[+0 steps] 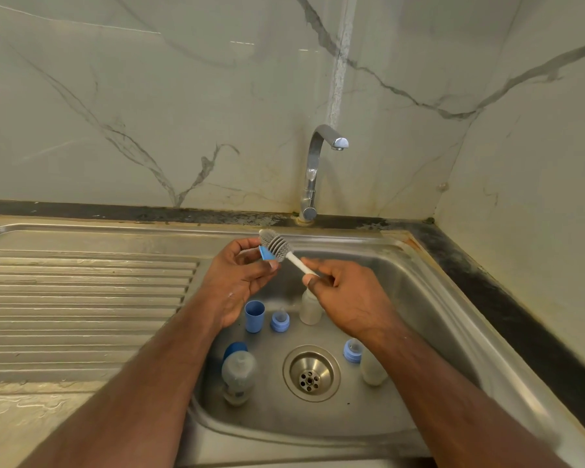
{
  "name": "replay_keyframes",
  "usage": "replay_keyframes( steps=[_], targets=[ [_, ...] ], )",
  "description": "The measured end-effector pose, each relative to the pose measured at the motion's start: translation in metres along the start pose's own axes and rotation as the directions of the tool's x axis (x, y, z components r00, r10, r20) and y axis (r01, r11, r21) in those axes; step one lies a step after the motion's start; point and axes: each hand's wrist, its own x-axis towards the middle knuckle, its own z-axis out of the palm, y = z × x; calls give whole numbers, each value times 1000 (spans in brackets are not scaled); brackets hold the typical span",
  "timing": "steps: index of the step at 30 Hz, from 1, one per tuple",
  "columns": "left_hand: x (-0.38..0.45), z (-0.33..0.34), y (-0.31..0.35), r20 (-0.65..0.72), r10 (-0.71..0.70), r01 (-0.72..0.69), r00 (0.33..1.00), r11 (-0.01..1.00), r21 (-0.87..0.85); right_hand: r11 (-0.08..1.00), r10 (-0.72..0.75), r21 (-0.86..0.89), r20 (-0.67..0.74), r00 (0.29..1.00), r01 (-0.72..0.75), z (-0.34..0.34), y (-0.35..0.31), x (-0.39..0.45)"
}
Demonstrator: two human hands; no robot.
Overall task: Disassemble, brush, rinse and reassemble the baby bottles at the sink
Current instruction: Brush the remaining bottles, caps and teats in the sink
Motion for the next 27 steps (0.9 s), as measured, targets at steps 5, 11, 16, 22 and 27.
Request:
replay_keyframes(
  steps=[5, 11, 16, 22, 27],
  targets=[
    [-1, 0, -1, 39, 1, -4, 999, 997, 76, 997, 60, -55, -32, 998, -62, -7, 10, 7],
    [0, -1, -4, 64, 20, -32, 998, 981, 193, 999, 35, 40, -31, 999, -33, -7, 12, 2],
    [-2, -1, 0, 44, 0, -3, 999, 997, 75, 998, 45, 57, -57, 997, -42, -10, 15, 4],
    [-1, -2, 0, 36, 0, -2, 999, 998, 60, 1000, -7, 25, 35, 999, 6, 0, 10, 0],
    [-2, 1, -1, 23, 19, -22, 1000, 992, 123, 1000, 26, 10, -16, 1000, -26, -5, 13, 4]
  ],
)
